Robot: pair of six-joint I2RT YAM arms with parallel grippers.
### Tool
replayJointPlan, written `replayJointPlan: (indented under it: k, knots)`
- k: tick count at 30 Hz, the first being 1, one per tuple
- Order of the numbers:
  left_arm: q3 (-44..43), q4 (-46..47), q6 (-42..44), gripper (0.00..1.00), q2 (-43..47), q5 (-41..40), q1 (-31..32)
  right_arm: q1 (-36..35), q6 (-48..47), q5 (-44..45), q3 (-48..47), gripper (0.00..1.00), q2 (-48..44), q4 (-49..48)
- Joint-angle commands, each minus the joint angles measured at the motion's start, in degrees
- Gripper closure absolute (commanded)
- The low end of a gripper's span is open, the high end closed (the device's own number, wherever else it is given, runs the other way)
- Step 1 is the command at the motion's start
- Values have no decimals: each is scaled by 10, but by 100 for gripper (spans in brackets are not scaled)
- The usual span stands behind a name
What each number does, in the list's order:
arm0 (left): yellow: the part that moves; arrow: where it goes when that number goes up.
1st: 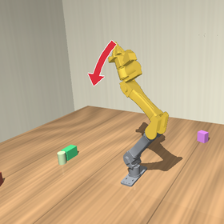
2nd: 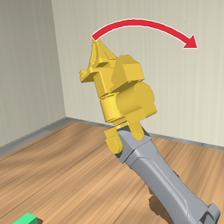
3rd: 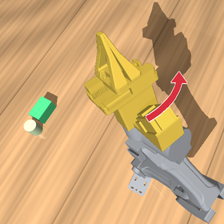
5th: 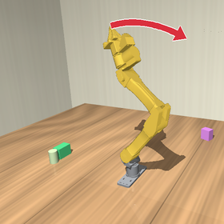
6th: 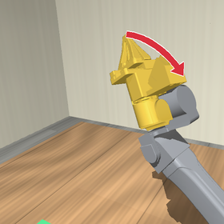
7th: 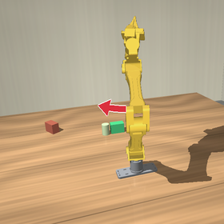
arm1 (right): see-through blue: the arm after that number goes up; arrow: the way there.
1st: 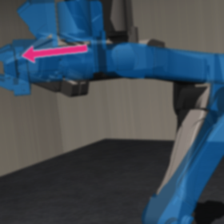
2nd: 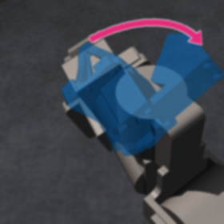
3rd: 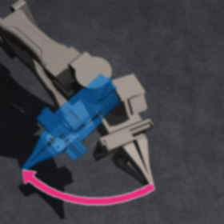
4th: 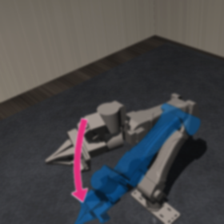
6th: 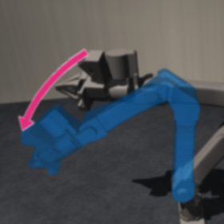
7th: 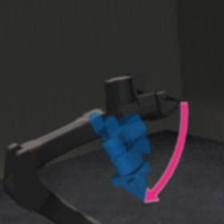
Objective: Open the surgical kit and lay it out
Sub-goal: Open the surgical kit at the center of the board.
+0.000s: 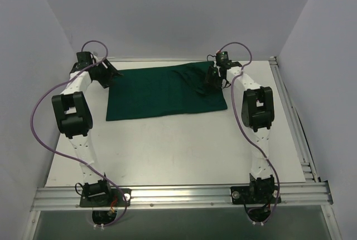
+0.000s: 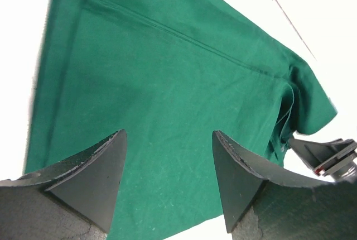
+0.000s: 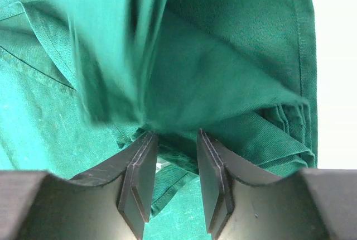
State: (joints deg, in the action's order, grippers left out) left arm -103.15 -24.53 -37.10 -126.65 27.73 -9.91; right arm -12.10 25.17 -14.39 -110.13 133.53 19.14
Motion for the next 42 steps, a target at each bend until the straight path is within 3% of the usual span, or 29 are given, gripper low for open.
replayJointPlan:
  k: [1, 5, 9, 21, 28, 36, 42]
  knots:
    - [-60, 3, 65, 29, 23, 29, 46, -5, 1, -1, 6, 66, -38, 11]
    - [-98, 20, 83, 30, 11, 55, 111, -5, 1, -3, 6, 66, -38, 6]
    - [-154, 60, 46, 30, -38, 75, 177, 1, 0, -15, 3, 66, -30, -13]
    - [-277, 153, -58, 31, -169, 44, 329, 34, 65, -88, 127, 70, -71, -156]
    - [-384, 138, -87, 36, -270, 13, 377, 44, 65, -100, 163, 75, -79, -186]
    - [-412, 115, -109, 43, -319, -13, 400, 59, 84, -135, 156, 79, -81, -217]
    - [-416, 81, -126, 47, -335, -14, 401, 66, 73, -109, 111, 77, -90, -236]
